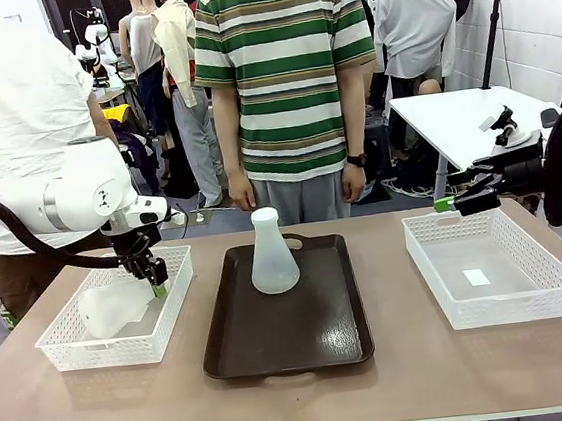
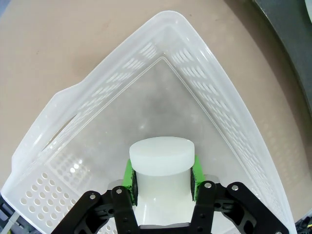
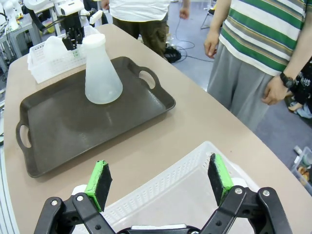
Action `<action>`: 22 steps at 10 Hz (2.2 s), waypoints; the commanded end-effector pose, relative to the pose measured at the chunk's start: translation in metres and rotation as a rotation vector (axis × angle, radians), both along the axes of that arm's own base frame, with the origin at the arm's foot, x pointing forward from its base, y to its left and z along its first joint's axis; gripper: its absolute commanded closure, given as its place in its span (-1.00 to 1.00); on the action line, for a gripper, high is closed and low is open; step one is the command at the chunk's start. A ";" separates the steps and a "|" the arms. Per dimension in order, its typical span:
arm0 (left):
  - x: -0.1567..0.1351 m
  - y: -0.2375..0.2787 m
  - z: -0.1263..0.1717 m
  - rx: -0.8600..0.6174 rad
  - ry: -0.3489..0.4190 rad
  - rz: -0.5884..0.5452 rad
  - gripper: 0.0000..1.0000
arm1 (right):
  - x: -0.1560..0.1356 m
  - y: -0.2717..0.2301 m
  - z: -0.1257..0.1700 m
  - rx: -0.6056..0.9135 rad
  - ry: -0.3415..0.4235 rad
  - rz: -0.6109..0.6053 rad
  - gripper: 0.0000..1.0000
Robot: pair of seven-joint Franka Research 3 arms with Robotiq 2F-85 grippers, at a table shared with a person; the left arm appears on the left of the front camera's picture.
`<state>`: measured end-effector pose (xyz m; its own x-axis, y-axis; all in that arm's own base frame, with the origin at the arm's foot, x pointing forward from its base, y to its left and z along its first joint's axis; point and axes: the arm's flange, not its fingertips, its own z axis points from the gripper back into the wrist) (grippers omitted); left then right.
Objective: Prepare the laboratory tools.
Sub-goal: Pick up the Big flask that the person points to, then place the picked Big flask upright in the Handle tray as directed by the person.
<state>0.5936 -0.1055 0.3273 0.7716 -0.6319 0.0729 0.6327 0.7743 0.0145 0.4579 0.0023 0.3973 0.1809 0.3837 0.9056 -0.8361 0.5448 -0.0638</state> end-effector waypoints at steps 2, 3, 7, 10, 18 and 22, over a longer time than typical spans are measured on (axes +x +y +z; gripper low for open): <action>0.002 0.000 0.000 0.009 -0.019 -0.010 1.00 | 0.000 0.000 0.000 -0.013 0.000 -0.007 -1.00; 0.002 0.000 0.000 0.009 -0.019 -0.010 1.00 | 0.000 0.000 0.000 -0.013 0.000 -0.007 -1.00; 0.002 0.000 0.000 0.009 -0.019 -0.010 1.00 | 0.000 0.000 0.000 -0.013 0.000 -0.007 -1.00; 0.002 0.000 0.000 0.009 -0.019 -0.010 1.00 | 0.000 0.000 0.000 -0.013 0.000 -0.007 -1.00; 0.002 0.000 0.000 0.009 -0.019 -0.010 1.00 | 0.000 0.000 0.000 -0.013 0.000 -0.007 -1.00; 0.002 0.000 0.000 0.009 -0.019 -0.010 1.00 | 0.000 0.000 0.000 -0.013 0.000 -0.007 -1.00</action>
